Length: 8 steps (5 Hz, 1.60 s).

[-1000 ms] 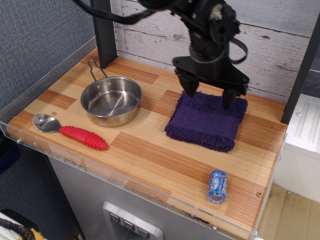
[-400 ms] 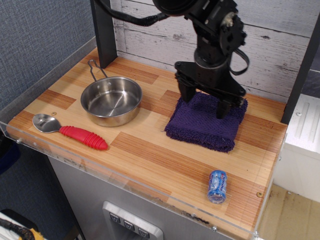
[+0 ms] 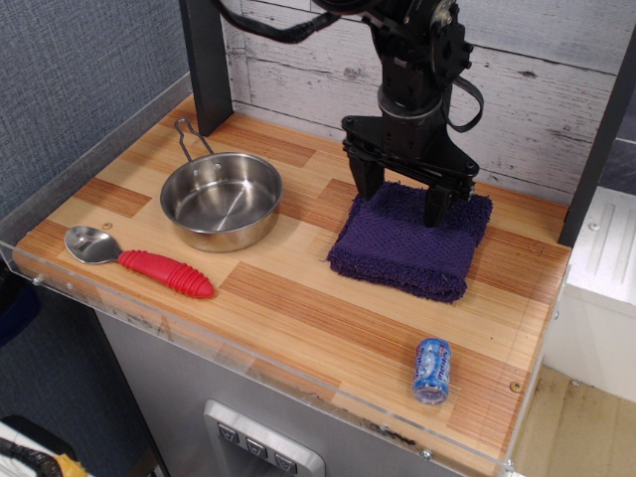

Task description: Move cloth to the bottom edge

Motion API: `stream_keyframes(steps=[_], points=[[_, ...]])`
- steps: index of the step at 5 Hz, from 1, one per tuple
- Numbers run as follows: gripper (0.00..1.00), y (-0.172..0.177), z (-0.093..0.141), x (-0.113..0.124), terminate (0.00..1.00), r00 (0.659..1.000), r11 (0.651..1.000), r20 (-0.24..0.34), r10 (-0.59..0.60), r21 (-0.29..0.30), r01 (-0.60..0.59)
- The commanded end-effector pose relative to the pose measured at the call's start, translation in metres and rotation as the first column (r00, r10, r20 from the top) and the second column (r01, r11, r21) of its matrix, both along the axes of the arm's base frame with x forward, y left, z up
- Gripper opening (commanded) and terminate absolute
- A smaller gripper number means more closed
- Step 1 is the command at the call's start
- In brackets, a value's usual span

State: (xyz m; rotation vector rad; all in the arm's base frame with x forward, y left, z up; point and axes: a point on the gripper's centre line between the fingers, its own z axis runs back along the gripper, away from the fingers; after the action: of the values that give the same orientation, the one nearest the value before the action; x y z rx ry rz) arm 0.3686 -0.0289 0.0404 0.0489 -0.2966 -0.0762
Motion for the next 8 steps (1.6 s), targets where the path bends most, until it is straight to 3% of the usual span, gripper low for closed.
stream_keyframes(steps=[1, 3, 5, 7, 8], points=[[1.0, -0.012, -0.001, 0.0, 0.0, 0.998, 0.997, -0.006, -0.064, -0.047, 0.063], [1.0, -0.02, -0.015, -0.007, 0.0, 0.994, 0.996, -0.076, -0.083, -0.018, 0.082], [1.0, -0.006, -0.007, -0.026, 0.0, 0.994, 0.996, -0.077, -0.077, 0.033, 0.08], [1.0, 0.004, -0.005, -0.046, 0.0, 0.992, 0.996, -0.1, -0.081, 0.04, 0.085], [1.0, 0.016, -0.007, -0.065, 0.0, 0.992, 0.995, -0.114, -0.057, 0.072, 0.066]])
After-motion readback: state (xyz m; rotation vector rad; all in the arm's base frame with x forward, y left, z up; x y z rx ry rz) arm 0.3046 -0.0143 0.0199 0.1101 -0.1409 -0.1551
